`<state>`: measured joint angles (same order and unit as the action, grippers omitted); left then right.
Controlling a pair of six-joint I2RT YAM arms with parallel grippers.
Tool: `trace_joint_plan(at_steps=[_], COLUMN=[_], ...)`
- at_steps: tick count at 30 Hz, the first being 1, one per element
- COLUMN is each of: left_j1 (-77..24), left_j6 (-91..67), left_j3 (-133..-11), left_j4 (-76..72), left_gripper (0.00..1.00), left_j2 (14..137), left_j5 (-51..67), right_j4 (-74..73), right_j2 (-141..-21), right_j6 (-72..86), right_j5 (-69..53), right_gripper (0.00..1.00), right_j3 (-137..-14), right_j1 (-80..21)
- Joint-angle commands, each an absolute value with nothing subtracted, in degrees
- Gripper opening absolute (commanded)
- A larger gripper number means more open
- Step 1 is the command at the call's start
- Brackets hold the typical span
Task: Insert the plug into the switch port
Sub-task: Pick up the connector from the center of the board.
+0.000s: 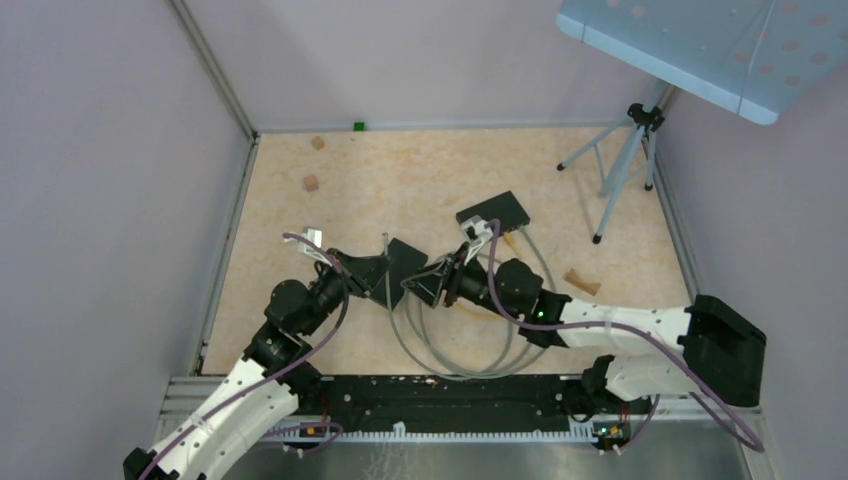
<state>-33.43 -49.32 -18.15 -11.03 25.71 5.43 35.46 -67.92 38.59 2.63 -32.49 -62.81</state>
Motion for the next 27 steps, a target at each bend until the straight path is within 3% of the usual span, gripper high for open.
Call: trace_joint_plan(at_steps=[1,7,18,21,24,25,27], left_j1=[-33.63,-33.62,-33.60,-33.64,-33.65,-33.58,-33.63], left_j6=[-51.47,-52.62,-53.98,-54.00,-53.17,-52.00,-48.98], left_j3=[-17.18,-16.35,-17.20,-17.64,-18.90,-19.81,-21.97], left_j4=[-16.17,-17.17,-18.94,-19.53,-18.61,-17.75,-15.96], left_gripper=[0.00,0.00,0.00,0.00,0.01,0.10,0.42], left_j2=[24.43,23.56,24.55,25.16,25.57,25.70,25.75], left_j5=[7.10,8.35,10.60,11.98,13.50,14.20,15.98], right_j4=[46.85,47.63,48.99,48.99,46.62,44.16,39.50], right_j2=[-73.43,-79.46,-84.77,-84.92,-83.65,-82.56,-79.78], right_j6=[39.52,40.32,40.52,40.15,38.41,37.27,34.85], right_j5=[1.72,0.23,-5.61,-5.07,-4.69,-4.28,-4.13], right_gripper=[0.53,0.50,0.29,0.19,0.00,0.00,0.00], right_j3=[-37.39,-41.07,-43.52,-43.59,-43.78,-44.12,-44.27], right_j1=[-64.31,-64.60,-64.98,-64.95,-64.88,-64.87,-64.86])
